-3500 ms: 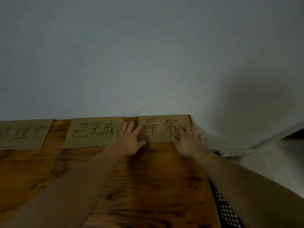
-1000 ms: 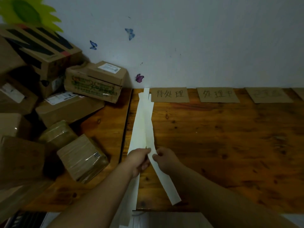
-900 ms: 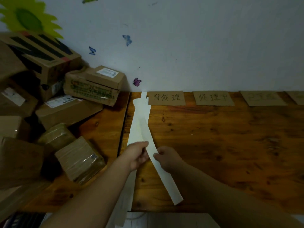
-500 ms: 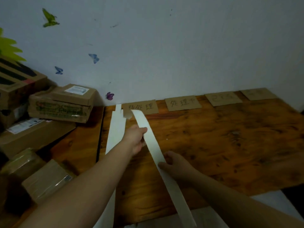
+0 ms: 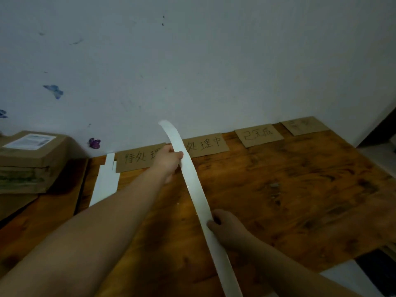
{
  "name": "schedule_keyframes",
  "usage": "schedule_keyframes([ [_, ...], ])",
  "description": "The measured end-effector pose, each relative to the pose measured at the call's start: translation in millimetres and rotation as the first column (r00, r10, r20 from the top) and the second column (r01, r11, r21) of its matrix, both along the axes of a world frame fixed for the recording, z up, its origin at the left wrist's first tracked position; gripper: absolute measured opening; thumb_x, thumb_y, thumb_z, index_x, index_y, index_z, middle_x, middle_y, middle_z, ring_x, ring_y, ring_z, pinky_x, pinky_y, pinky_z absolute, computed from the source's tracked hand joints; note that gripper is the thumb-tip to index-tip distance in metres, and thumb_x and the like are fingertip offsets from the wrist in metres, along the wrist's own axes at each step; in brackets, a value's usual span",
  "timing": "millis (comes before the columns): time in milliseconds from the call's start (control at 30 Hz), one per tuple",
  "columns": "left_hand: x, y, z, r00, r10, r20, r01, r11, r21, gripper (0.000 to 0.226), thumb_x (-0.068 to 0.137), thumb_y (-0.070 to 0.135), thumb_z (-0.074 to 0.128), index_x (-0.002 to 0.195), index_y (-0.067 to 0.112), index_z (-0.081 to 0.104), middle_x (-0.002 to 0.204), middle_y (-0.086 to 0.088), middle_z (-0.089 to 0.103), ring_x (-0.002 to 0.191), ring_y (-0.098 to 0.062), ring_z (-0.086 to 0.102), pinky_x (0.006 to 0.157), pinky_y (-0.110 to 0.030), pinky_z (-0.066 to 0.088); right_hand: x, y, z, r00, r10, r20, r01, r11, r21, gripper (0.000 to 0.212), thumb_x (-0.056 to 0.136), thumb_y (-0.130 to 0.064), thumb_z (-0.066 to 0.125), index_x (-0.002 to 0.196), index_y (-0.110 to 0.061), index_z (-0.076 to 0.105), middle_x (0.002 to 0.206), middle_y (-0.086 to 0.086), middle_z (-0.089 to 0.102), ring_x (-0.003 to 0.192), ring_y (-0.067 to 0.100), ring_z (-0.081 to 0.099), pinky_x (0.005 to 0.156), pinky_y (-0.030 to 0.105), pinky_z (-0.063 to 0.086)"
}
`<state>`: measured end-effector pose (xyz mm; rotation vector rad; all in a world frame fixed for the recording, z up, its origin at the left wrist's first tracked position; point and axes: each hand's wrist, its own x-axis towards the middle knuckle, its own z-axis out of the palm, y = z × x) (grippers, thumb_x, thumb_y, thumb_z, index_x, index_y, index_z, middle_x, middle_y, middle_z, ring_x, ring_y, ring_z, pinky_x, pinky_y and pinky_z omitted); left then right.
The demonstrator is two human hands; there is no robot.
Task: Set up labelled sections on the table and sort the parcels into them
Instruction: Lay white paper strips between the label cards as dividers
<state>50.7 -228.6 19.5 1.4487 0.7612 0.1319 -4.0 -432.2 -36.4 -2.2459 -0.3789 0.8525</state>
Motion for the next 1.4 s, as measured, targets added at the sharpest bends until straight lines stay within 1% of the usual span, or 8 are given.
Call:
schedule_keyframes([
  [233,52,4,-60,0.985,0.005,-0.172,0.031,0.979,0.203,0.059,0.089,0.007,0.060,0.142,0.012,0.036,0.134,-0.011,0.052,0.114,-0.030,0.056,0.091,-0.042,0.052,53,3,-30,0.989,0.071,-0.129,-0.061,0.995,0.083,0.041,0.100,-0.020,0.048,0.140,-0.022,0.039,0.135,-0.001,0.052,0.118,0.017,0.054,0.099,0.029,0.047],
  [400,57,8,-112,0.958,0.004,-0.288,0.107,0.924,0.367,0.077,0.086,0.004,0.062,0.149,0.022,0.021,0.144,-0.009,0.040,0.128,-0.032,0.045,0.099,-0.045,0.047,59,12,-61,0.981,0.076,-0.181,-0.067,0.996,0.054,0.066,0.100,-0.018,0.046,0.152,-0.032,0.008,0.111,-0.006,0.054,0.083,0.007,0.058,0.070,0.016,0.048],
  [500,50,13,-131,0.785,-0.140,-0.604,0.540,0.632,0.556,0.065,0.090,0.028,0.058,0.147,0.021,0.027,0.154,-0.010,0.022,0.140,-0.032,0.023,0.111,-0.043,0.029,58,17,-77,0.981,0.179,-0.071,-0.180,0.984,-0.003,0.057,0.100,-0.018,0.045,0.150,-0.031,0.021,0.139,-0.001,0.048,0.113,0.012,0.056,0.095,0.026,0.048],
  [567,45,17,-141,0.597,-0.231,-0.768,0.779,0.397,0.486,0.068,0.091,0.044,0.052,0.148,0.023,0.023,0.159,-0.006,0.003,0.146,-0.033,-0.001,0.117,-0.049,0.014,55,20,-87,0.920,0.391,0.012,-0.387,0.913,-0.128,0.052,0.100,-0.019,0.046,0.148,-0.027,0.029,0.148,0.001,0.038,0.130,0.018,0.042,0.107,0.030,0.038],
  [633,43,18,-147,0.529,-0.283,-0.800,0.838,0.319,0.442,0.070,0.092,0.044,0.050,0.150,0.022,0.017,0.160,-0.003,-0.002,0.145,-0.033,-0.009,0.117,-0.053,0.009,52,23,-94,0.806,0.585,0.096,-0.544,0.794,-0.271,0.050,0.099,-0.019,0.046,0.147,-0.022,0.031,0.148,0.008,0.032,0.134,0.027,0.033,0.109,0.037,0.033],
  [800,45,28,-150,0.560,-0.322,-0.763,0.827,0.280,0.488,0.075,0.091,0.029,0.059,0.151,0.021,0.015,0.160,-0.001,0.001,0.146,-0.029,-0.009,0.118,-0.052,0.008,47,29,-103,0.681,0.699,0.218,-0.578,0.696,-0.427,0.051,0.099,-0.026,0.043,0.146,-0.018,0.027,0.155,0.009,0.019,0.143,0.030,0.014,0.114,0.045,0.019],
  [1133,37,24,-152,0.565,-0.359,-0.742,0.824,0.282,0.491,0.075,0.092,0.023,0.056,0.152,0.023,0.010,0.160,-0.001,-0.004,0.146,-0.027,-0.009,0.117,-0.049,0.008,34,26,-104,0.626,0.749,0.217,-0.620,0.647,-0.443,0.053,0.099,-0.029,0.043,0.147,-0.015,0.024,0.152,0.012,0.023,0.141,0.031,0.019,0.114,0.046,0.019],
  [1400,-19,54,-119,0.658,-0.199,-0.727,0.710,0.487,0.509,0.081,0.090,0.046,0.055,0.151,0.027,0.006,0.160,-0.002,-0.004,0.146,-0.027,-0.008,0.119,-0.047,0.005,40,44,-83,0.604,0.693,0.394,-0.576,0.721,-0.385,0.045,0.092,-0.029,0.050,0.136,-0.019,0.041,0.135,0.007,0.042,0.125,0.027,0.039,0.100,0.042,0.038],
])
